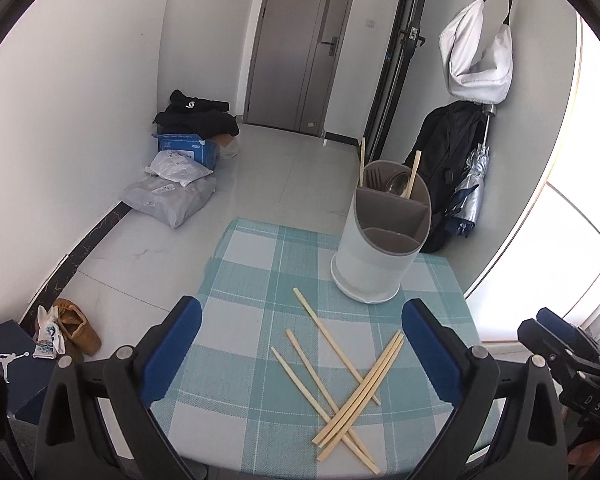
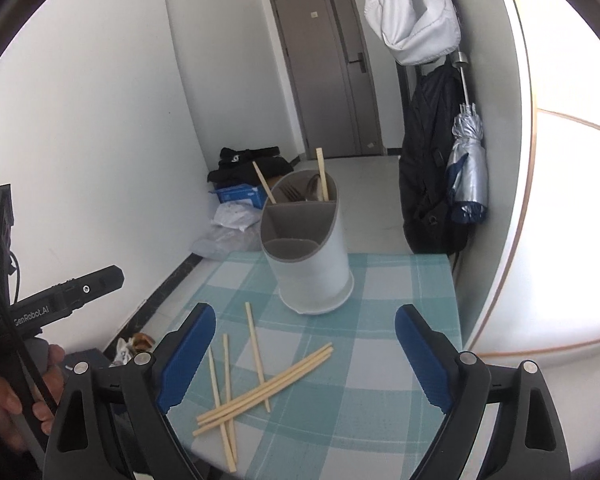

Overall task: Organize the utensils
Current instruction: 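Move the open right gripper over the remaining chopsticks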

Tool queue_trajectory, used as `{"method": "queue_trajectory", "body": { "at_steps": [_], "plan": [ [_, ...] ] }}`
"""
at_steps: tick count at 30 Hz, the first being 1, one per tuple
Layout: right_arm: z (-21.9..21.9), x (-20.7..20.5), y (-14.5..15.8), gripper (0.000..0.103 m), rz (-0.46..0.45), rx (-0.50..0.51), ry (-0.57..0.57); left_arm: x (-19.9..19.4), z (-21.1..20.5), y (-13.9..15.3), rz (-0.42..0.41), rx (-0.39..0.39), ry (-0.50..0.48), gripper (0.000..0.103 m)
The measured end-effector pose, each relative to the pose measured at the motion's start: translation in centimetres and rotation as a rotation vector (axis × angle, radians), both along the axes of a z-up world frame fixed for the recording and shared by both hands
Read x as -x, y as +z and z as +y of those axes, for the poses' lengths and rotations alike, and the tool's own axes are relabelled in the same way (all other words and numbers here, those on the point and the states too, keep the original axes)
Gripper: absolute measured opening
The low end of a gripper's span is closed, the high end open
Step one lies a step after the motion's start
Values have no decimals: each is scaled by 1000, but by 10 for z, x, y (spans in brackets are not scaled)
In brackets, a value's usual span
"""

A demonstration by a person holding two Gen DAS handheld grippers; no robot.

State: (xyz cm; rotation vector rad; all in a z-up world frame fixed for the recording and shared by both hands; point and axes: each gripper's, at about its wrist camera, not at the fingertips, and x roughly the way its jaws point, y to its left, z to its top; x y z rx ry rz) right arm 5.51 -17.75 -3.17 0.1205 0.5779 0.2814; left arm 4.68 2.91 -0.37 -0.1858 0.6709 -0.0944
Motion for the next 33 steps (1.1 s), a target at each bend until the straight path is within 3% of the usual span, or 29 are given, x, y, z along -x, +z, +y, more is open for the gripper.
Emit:
{"method": "queue_trajectory", "body": {
  "at_steps": [8, 14, 17, 19, 27, 30, 33],
  "plan": [
    [2, -26, -33, 92, 157, 82, -36, -7, 16, -18, 102, 77, 20, 99],
    [12, -63, -73, 91, 373, 122, -23, -17, 30, -27, 178, 155, 46, 99],
    [17, -80, -100, 85, 498, 88, -21, -21, 35, -31, 211, 185, 53, 99],
    [23, -89, -113, 74, 541, 93, -33, -21, 38, -30, 218, 203, 54, 99],
    [48, -98, -133, 71, 537, 205, -60, -24, 44, -31, 248, 241, 48, 99],
    [53, -93, -132, 62, 508, 248, -73, -27, 48, -34, 273, 267, 52, 99],
    [50, -89, -132, 59, 523, 236, -70, -29, 49, -34, 284, 286, 47, 99]
  ]
}}
